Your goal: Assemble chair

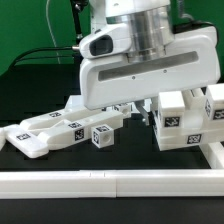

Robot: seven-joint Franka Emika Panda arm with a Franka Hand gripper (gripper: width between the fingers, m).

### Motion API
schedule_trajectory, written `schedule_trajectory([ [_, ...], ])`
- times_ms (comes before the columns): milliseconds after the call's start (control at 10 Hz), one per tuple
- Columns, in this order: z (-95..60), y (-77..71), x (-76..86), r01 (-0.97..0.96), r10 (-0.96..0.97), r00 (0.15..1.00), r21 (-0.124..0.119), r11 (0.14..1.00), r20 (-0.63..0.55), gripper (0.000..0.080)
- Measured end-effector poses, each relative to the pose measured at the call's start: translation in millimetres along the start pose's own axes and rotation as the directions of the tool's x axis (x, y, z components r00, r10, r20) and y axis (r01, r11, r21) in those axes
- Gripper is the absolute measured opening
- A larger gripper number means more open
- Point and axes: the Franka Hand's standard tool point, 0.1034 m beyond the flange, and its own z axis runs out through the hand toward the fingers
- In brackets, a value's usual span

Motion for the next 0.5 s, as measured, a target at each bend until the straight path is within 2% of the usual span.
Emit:
schedule_trajectory([
  [200, -24.8, -2.7, -6.8, -0.038, 0.032, 0.986, 0.034, 0.999, 0.164, 0.003],
  [300, -30.2, 3.7, -15.4, -0.051, 0.037, 0.959, 0.043, 0.998, 0.281, 0.003],
  [500, -26.7, 12.8, -21.4, -0.074, 0.04, 0.903, 0.063, 0.995, 0.428, 0.003],
])
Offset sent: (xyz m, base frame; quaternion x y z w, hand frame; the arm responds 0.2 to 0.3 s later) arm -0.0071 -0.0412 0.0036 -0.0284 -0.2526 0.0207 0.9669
